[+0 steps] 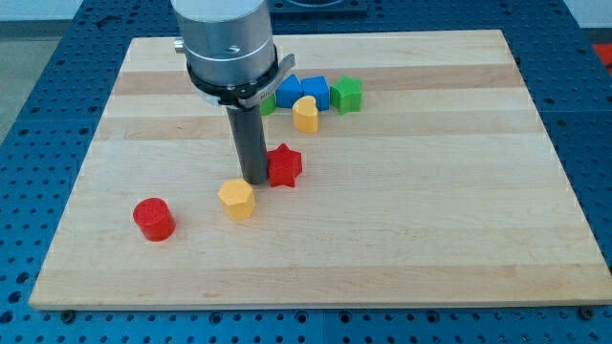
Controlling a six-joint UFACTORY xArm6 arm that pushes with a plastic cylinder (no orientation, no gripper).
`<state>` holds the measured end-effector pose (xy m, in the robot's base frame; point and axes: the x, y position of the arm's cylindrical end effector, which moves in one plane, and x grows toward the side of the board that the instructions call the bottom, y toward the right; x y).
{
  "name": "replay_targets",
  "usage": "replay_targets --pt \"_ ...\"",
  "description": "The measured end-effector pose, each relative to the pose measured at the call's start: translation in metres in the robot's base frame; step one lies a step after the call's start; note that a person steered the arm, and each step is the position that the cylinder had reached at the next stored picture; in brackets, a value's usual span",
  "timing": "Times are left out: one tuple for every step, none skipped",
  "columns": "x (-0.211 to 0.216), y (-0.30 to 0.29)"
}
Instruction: Move the red star closer to the yellow heart
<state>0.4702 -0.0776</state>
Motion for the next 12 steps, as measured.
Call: replay_targets --pt "0.000 0.000" --pt "-0.003 0.027" --pt "-0.003 0.035" --pt "0.029 0.022" --pt "0.077 0.012" --pt "0.075 0.050" --pt "0.069 0.082" --pt "0.069 0.083" --pt "0.025 0.082" --pt "0.014 0.082" --pt "-0.009 0.082" --pt "-0.016 0.082"
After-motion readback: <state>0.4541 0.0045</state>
